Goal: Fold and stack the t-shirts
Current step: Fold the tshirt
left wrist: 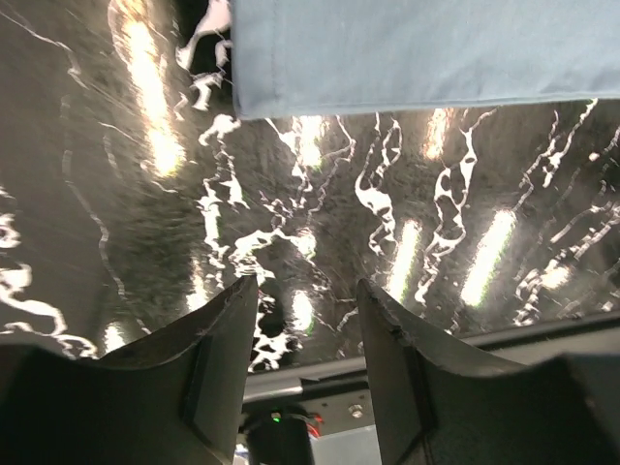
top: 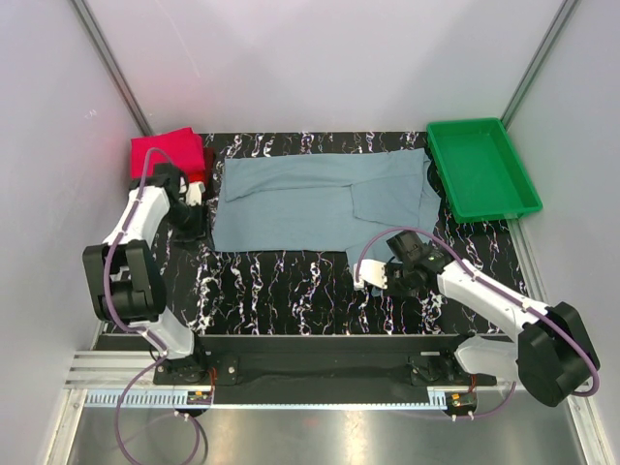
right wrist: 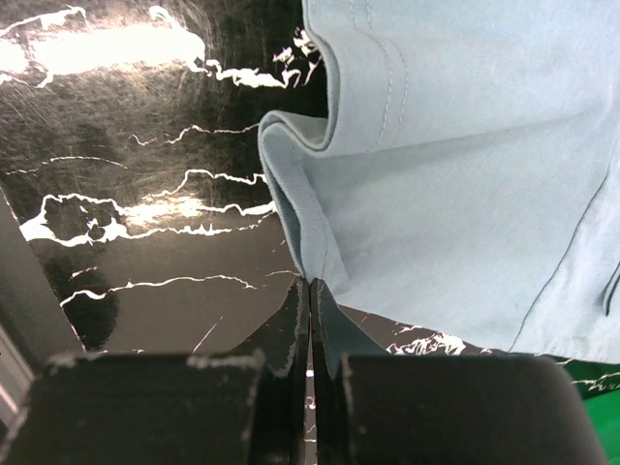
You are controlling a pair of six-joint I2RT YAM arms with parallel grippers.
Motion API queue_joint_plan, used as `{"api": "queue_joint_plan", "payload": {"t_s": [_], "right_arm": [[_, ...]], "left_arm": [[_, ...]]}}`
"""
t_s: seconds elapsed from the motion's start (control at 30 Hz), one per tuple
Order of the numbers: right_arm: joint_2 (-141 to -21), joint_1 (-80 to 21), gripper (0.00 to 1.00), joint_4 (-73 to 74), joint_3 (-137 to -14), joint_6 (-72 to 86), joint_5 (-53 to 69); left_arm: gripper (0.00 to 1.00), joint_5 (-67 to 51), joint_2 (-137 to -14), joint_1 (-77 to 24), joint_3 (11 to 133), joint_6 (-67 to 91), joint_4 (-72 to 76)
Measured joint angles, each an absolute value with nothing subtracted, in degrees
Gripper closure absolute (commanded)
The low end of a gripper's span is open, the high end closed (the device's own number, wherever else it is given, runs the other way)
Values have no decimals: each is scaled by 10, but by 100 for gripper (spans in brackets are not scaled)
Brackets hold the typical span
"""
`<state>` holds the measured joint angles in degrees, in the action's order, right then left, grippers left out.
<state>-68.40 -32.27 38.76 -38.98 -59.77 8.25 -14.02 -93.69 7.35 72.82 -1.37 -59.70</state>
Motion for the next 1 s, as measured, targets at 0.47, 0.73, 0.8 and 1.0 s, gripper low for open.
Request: {"api": "queue_joint_plan", "payload": {"t_s": [0.47,0.73,0.8,1.0], "right_arm": [[-684,-323,100,383,-399,-581,74],[-684,-323,100,383,-399,-576,66],[-684,-323,100,383,-399,-574,66],[-691,-323,100,382,-399,-572,64]], "left_arm": [[53,-171,-1072,107,762,-6,-585],[58,-175,-1139,107,812,-5,-574],[59,-175,-1148,107,820,-5,-573],[60,-176,-1174,107,837,-6,-571]]}}
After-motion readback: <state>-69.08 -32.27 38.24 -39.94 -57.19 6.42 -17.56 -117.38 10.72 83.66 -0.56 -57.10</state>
